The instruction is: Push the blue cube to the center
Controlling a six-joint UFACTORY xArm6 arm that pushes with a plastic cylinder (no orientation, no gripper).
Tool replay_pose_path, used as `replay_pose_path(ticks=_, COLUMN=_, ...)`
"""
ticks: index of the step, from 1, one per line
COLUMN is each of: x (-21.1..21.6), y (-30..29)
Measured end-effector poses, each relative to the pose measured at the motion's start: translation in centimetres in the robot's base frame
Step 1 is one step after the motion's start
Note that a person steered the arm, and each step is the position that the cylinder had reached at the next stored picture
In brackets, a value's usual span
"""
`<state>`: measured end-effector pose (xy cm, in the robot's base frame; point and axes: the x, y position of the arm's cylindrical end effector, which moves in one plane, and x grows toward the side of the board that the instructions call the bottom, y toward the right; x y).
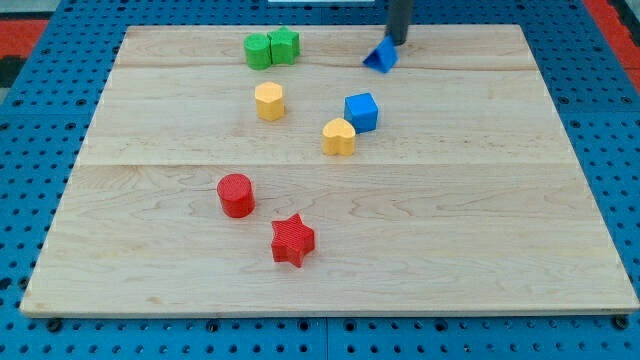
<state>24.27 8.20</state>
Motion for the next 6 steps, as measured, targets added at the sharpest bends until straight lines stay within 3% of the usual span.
replay_pose_path(ticks=1, x=3.1, y=1.9)
replay_pose_path(ticks=2, x=7.4, y=7.6)
replay_pose_path(ticks=3, x=12.0, y=3.7)
replay_pose_path(ticks=4, x=13.8, y=-0.2)
replay_pose_path(ticks=6, x=11.6, y=-3.7)
